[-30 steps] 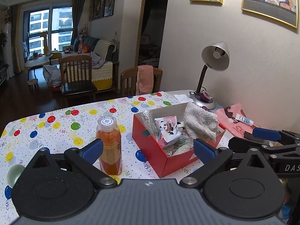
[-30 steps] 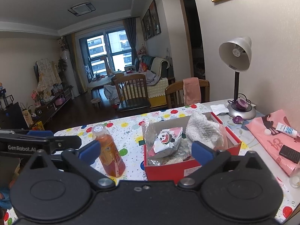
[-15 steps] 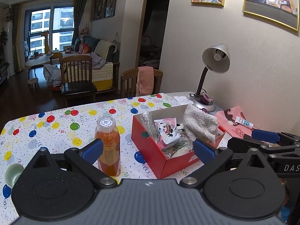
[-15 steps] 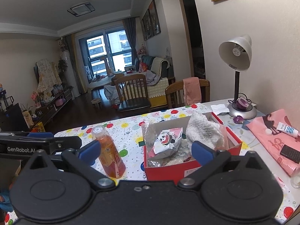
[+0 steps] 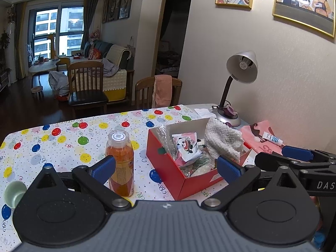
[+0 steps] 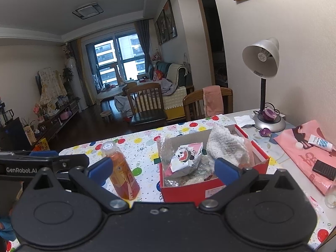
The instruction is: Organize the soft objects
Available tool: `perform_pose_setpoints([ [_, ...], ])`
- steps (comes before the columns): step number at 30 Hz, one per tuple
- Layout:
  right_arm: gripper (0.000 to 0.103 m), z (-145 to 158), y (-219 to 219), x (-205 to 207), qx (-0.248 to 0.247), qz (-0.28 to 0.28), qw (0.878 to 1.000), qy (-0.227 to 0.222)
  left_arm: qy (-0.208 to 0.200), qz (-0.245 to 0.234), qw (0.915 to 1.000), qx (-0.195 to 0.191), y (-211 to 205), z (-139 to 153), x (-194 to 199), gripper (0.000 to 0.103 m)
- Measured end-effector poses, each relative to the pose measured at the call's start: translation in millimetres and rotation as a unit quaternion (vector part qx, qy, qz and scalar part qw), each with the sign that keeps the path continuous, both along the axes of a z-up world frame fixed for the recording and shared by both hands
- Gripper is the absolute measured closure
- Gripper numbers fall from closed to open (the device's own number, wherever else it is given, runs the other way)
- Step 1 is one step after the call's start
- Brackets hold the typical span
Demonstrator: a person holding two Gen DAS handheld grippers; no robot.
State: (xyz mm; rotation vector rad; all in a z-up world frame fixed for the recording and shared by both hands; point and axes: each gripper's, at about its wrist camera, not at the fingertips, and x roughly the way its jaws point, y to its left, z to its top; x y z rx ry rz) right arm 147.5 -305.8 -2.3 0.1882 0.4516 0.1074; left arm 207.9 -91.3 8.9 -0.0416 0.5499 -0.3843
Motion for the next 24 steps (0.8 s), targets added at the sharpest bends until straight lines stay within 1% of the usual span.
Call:
perform_pose_setpoints([
  [11, 0.0, 3, 4, -4, 0.003, -0.003, 1.0, -0.003, -0.014, 0.006, 0.9999, 0.007, 0, 5, -5, 0.0],
  [24, 0.0, 8, 14, 1, -0.002, 0.013, 1.0, -0.004, -0.011, 0.023, 0.9996, 0.009, 8, 4, -5, 0.0],
])
